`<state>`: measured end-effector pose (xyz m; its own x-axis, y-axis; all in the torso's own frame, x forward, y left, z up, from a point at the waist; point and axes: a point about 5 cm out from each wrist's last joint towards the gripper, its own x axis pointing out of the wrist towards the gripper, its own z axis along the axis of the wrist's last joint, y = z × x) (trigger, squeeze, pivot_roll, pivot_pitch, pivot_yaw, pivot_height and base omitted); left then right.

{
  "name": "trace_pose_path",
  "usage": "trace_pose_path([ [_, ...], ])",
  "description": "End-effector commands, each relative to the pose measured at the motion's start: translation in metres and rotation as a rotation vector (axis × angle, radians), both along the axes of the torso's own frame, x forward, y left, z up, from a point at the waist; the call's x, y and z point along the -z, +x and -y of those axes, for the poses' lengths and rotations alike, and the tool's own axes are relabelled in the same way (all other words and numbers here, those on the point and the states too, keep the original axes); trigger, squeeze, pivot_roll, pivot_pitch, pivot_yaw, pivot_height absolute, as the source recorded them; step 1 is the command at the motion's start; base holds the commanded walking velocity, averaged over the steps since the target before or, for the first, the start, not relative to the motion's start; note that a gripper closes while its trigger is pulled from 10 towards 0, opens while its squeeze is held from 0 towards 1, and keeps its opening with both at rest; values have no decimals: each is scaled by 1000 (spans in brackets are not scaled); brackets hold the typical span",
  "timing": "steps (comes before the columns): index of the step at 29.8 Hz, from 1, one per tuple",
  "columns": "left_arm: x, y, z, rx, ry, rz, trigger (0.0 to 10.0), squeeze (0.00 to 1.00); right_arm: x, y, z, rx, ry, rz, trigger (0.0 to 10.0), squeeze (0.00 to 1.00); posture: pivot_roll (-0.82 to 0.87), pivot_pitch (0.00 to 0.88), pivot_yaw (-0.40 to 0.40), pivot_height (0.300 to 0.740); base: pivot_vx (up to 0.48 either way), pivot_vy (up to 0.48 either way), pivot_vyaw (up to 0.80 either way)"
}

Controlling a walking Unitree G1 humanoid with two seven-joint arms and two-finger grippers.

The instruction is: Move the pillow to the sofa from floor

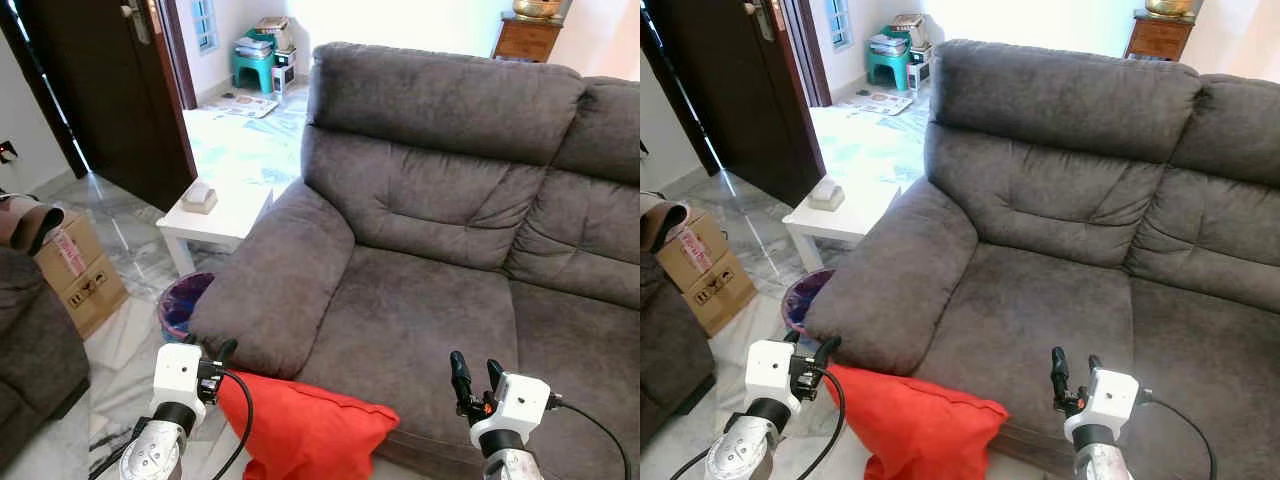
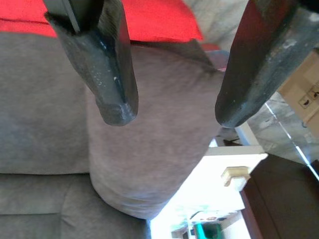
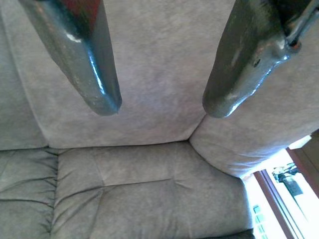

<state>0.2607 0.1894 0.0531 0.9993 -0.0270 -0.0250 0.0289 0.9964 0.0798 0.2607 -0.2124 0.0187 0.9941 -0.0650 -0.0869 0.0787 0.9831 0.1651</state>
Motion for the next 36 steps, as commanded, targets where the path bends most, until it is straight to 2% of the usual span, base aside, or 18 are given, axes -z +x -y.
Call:
trace_pose_path([
  [1,-1,-1,0,0,8,1,10000,0,0,-1,0,-4,0,-6,10000,0,-17,76,5,740,0,0,0],
  [8,-1,-1,-1,-2,6,2,10000,0,1,-1,-2,-25,-20,-15,10000,0,-15,76,5,740,0,0,0],
  [17,-1,-1,-1,-1,3,2,10000,0,2,-1,-6,-44,-28,-21,10000,0,-16,74,6,740,0,0,765],
  [19,-1,-1,-1,0,5,1,10000,0,3,-2,-5,-25,-3,-23,10000,0,-16,75,6,740,0,0,0],
  [30,-2,-1,-1,8,14,8,10000,0,-1,0,-4,-22,-1,5,10000,0,-14,76,7,740,0,0,0],
  [36,-2,-1,-1,9,14,8,10000,0,3,1,-6,-29,4,-35,10000,0,-16,76,7,730,0,0,0],
])
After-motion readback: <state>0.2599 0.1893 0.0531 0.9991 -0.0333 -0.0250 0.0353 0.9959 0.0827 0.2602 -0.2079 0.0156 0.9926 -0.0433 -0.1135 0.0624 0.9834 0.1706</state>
